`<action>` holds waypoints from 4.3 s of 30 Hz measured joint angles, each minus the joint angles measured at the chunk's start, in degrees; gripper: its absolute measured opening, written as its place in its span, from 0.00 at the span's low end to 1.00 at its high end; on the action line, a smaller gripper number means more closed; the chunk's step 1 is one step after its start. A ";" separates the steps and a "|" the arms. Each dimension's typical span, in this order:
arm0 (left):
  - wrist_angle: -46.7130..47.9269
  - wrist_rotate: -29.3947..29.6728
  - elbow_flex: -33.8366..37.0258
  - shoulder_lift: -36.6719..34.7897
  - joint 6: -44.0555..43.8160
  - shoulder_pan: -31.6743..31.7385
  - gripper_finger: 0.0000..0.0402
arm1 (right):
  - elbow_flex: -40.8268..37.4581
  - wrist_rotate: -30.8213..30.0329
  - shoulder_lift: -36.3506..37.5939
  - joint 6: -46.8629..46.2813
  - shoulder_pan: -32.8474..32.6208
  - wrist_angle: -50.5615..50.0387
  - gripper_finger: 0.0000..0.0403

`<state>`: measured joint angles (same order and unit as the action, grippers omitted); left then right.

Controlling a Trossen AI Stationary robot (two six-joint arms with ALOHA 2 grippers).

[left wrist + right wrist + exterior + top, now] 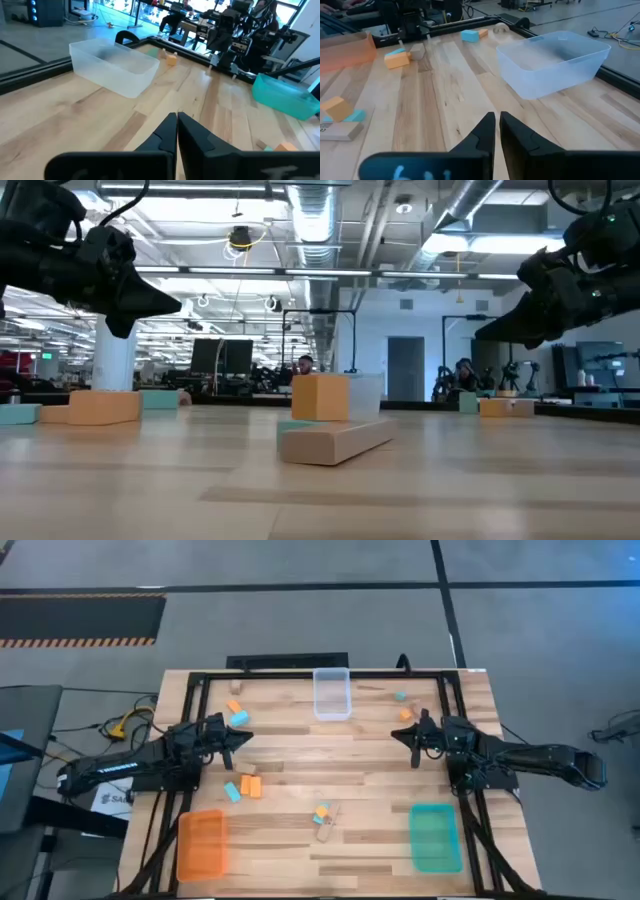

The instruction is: Sort & place blocks by color

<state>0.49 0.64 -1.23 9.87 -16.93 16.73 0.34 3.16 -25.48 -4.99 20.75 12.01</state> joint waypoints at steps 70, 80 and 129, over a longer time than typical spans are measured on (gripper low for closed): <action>-0.04 -0.01 0.01 -0.01 -0.08 0.01 0.00 | 0.02 -0.02 0.00 0.00 0.00 -0.01 0.13; -0.92 -0.89 0.02 -0.01 -39.21 0.02 0.00 | 0.01 -0.68 -0.02 3.23 0.36 0.16 0.13; 42.25 3.25 -48.88 40.21 5.41 -1.93 0.00 | 31.16 4.78 -21.01 -20.55 -11.70 8.68 0.13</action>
<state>42.74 3.90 -50.11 50.08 -11.52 14.80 31.50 7.94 -46.49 -25.54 9.05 20.69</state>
